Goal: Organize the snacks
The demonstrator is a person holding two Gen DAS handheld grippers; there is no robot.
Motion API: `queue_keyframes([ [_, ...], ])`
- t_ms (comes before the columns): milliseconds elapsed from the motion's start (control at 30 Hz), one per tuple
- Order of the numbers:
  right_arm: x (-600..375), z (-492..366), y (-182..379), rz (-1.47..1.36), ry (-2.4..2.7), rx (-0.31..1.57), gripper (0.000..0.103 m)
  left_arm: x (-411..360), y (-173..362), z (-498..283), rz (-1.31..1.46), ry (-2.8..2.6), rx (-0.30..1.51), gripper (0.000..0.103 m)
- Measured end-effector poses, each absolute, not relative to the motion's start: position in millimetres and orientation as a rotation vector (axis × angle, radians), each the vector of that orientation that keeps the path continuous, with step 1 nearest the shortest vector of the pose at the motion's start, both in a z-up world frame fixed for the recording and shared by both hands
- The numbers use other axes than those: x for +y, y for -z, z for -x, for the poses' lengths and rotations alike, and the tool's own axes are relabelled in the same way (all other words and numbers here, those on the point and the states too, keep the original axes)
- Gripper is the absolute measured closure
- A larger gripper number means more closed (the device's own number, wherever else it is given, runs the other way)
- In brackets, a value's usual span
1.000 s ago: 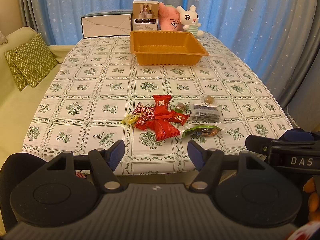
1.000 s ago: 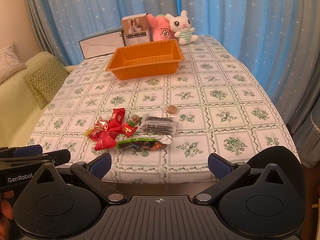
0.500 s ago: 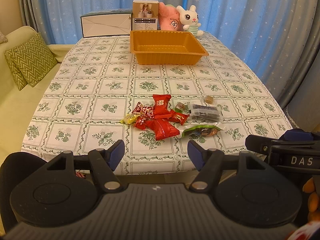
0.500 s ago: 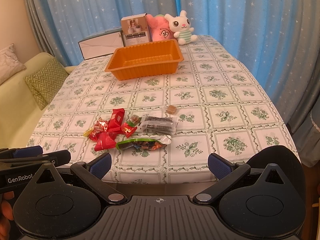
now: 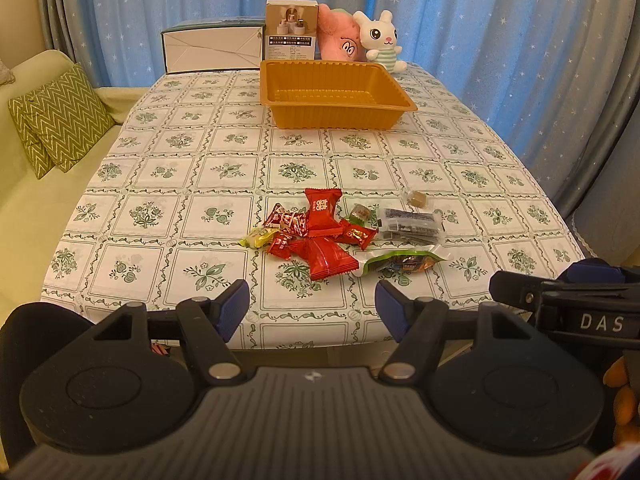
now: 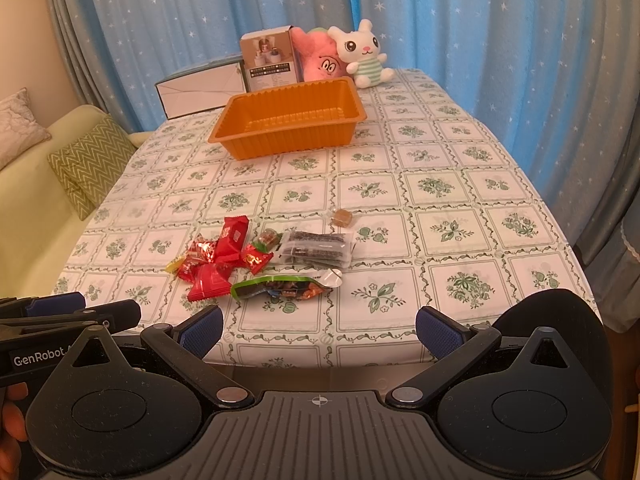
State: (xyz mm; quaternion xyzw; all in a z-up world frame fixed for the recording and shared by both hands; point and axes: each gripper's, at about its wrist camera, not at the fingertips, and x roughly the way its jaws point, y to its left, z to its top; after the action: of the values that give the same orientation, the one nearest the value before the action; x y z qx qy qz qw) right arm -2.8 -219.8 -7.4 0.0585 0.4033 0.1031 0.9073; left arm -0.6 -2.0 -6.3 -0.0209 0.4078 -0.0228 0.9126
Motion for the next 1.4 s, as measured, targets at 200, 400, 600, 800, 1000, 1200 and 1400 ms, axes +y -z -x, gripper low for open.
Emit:
queue_keyframes([
  [200,-222,2,9,-0.132,-0.21,0.826,0.001,-1,9,-1,0.056,0.057,0.843,0.036],
  [400,-228,-1,17,-0.147,-0.193,0.812,0.001,4,8,-6,0.079,0.068,0.845,0.036],
  [600,-233,-12,21,-0.149,-0.19,0.796,0.001,12,15,-19,0.1,0.077,0.863,0.037],
  [800,-229,-24,32,-0.119,-0.224,0.783,0.001,15,26,-38,0.091,0.087,0.88,0.037],
  [1000,-217,-41,51,-0.026,-0.289,0.819,0.021,18,38,-56,0.097,0.097,0.904,0.045],
  [1200,-193,-56,67,0.191,-0.435,0.784,0.033,20,48,-69,0.085,0.112,0.915,0.047],
  [1400,-169,-71,88,0.455,-0.588,0.731,0.049,21,60,-82,0.109,0.137,0.936,0.051],
])
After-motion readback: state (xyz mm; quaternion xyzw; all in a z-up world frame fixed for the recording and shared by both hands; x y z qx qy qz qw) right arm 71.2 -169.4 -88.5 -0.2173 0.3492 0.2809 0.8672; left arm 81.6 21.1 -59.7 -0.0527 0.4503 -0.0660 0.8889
